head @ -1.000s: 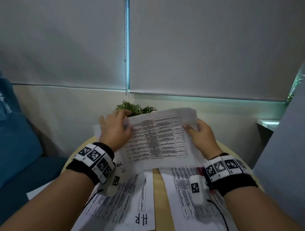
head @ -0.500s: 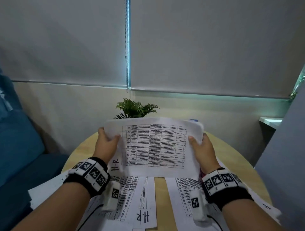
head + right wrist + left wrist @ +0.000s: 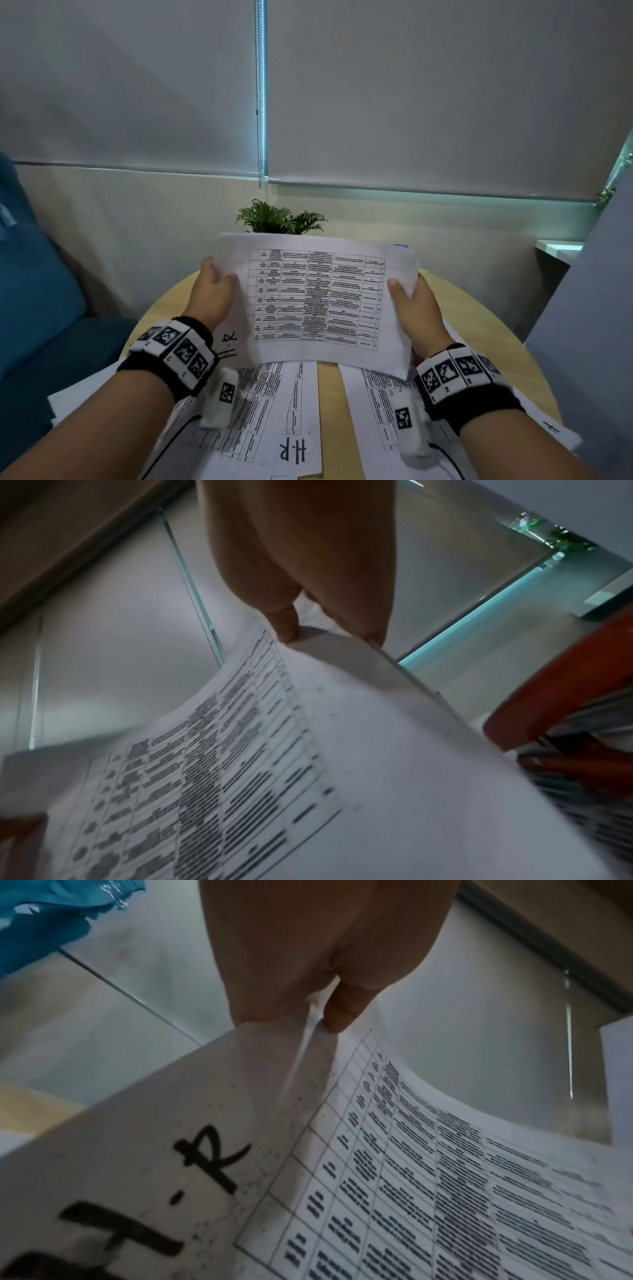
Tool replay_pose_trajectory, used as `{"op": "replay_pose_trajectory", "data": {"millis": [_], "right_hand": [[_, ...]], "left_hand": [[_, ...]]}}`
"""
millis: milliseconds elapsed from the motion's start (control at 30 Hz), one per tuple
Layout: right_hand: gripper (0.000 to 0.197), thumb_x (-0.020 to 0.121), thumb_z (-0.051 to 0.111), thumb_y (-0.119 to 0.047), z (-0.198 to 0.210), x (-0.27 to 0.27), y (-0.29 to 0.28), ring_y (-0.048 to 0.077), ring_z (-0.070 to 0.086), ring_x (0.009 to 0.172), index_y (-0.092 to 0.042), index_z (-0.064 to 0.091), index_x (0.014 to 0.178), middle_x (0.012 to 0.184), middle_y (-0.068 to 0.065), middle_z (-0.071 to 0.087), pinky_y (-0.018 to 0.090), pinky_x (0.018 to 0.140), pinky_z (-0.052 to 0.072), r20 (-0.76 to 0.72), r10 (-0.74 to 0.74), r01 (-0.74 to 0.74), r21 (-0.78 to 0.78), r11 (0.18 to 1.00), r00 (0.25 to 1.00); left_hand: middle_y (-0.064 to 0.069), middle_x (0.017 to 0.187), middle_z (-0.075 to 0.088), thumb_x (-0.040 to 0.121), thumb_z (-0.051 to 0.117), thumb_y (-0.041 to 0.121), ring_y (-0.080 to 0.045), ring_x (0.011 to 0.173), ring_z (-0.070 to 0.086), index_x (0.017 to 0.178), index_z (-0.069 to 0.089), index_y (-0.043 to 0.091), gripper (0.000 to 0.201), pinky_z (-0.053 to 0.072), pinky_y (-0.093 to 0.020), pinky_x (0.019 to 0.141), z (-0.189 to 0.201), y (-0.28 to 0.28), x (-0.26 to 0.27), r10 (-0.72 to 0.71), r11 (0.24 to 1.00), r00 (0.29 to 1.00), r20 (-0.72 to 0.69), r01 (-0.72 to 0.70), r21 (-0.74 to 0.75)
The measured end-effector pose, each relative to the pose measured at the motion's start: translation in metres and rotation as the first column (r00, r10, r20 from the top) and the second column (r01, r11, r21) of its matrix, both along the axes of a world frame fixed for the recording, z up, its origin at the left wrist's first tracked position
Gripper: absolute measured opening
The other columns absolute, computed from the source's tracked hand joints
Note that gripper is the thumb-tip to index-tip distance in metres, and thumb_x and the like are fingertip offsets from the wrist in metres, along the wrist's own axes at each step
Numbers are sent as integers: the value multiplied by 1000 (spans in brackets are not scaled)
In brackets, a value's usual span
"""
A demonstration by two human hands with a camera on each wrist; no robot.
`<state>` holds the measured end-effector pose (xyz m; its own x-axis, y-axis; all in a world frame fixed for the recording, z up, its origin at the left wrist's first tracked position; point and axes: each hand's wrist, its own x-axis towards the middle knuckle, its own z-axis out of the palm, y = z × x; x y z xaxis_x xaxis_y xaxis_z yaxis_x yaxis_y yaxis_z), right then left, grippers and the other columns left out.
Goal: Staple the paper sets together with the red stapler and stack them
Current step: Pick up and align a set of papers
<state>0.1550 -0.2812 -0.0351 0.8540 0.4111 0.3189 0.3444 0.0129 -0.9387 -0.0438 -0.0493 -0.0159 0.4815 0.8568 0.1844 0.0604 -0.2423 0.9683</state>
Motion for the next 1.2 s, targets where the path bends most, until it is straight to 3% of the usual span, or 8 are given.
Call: {"op": "replay_pose_trajectory", "data": {"millis": [233,367,533,733,833,933,1067,1200], "right_hand": [[30,99,51,-20,11,-7,-8,17,64,109,-18,57,128,117,-3,68,43,98,48,-144,276,-287,-56,956,950],[31,96,54,-27,-4,-20,-1,18,62,112,-21,56,126,119,-3,67,46,102,45,-178,335,-365,-179,914,925],[37,97,50,-30,-15,-25,7,16,59,115,-19,52,132,124,-3,63,43,105,42,-156,341,-374,-308,875,927],[37,98,50,-27,-13,-28,2,17,59,113,-17,50,134,125,-2,63,40,103,44,-207,318,-374,-357,856,925],[32,97,50,-36,-3,-20,-8,8,61,88,-17,53,123,104,-5,62,14,76,48,-146,283,-318,-467,825,948],[42,90,55,-50,10,8,-23,17,57,84,-16,52,116,97,3,58,27,73,43,-19,78,-75,-575,815,997],[70,83,62,-55,16,41,-44,25,52,114,-10,42,132,129,11,50,29,88,42,118,50,96,-942,323,992],[49,84,59,-55,2,49,-45,20,57,84,-9,60,101,99,6,62,25,72,41,-39,94,-44,-998,51,995]], "left_hand": [[-15,130,43,72,64,16,-36,122,42,130,39,13,63,35,-47,105,23,21,-10,344,889,915,-208,-247,385],[-5,145,39,80,39,53,-26,130,37,142,35,24,68,23,-48,111,29,-26,11,150,620,932,-331,172,766],[11,143,41,97,32,48,-11,131,38,144,28,37,48,14,-44,115,5,-65,50,-111,543,760,-640,586,602],[10,112,53,97,48,26,6,81,47,132,52,29,36,34,-9,69,1,-69,64,-240,628,848,-473,507,590],[18,96,45,94,54,20,18,74,42,130,56,23,35,33,3,66,0,-69,68,-277,656,842,-463,518,548],[19,92,44,92,57,15,14,75,43,128,59,19,35,30,8,67,1,-66,70,-306,681,831,-464,531,503],[8,98,48,91,59,15,0,80,44,128,58,15,37,28,10,65,3,-67,72,-323,705,818,-477,544,455],[-1,108,55,91,60,16,-17,100,53,127,59,16,36,27,6,64,2,-67,74,-338,719,813,-474,548,427]]}}
